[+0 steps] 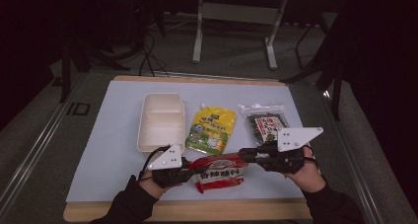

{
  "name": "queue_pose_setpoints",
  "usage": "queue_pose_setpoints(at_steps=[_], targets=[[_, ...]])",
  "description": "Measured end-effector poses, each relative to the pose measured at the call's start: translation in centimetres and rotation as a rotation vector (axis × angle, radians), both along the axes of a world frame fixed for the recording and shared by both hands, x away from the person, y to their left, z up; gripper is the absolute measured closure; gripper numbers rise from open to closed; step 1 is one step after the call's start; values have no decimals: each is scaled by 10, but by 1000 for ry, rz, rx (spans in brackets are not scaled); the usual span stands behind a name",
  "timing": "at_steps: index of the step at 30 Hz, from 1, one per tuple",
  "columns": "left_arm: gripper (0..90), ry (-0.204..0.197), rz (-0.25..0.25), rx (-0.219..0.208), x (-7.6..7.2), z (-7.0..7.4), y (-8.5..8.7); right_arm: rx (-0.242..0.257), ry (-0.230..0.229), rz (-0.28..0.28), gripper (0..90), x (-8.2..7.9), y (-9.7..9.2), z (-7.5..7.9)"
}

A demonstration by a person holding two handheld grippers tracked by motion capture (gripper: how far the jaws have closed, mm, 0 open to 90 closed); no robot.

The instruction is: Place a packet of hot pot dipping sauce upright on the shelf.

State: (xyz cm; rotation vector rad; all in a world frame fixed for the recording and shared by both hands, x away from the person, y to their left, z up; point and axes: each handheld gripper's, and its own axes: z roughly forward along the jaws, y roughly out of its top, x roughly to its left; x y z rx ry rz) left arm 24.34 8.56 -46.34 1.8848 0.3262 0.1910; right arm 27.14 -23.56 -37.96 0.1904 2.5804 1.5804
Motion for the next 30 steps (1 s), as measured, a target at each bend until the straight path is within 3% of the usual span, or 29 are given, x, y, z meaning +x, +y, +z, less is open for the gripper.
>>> queue_pose_setpoints(at_steps=[7,8,12,15,21,23,25,30], targets=[[900,-15,-10,-10,-3,5,-2,19,26,29,711,3,1,-7],[900,-32,-5,-6,-4,7,-2,17,29,29,711,3,2,-8],[900,-15,-21,-31,-5,9,-3,29,19,41,700,4,4,-8],[900,-32,-14,-31,-6,9,-4,28,23,52,694,5,5,-9],[900,-31,11,-35,-6,10,-1,12,36,72,630,7,5,-13],[900,-29,12,-63,-6,12,0,-16,23,74,602,6,8,-17],[900,-54,13,-47,-7,15,0,-24,1,62,647,4,9,-19],[900,-39,-3,-55,-7,14,-3,30,14,71,751,7,7,-16]])
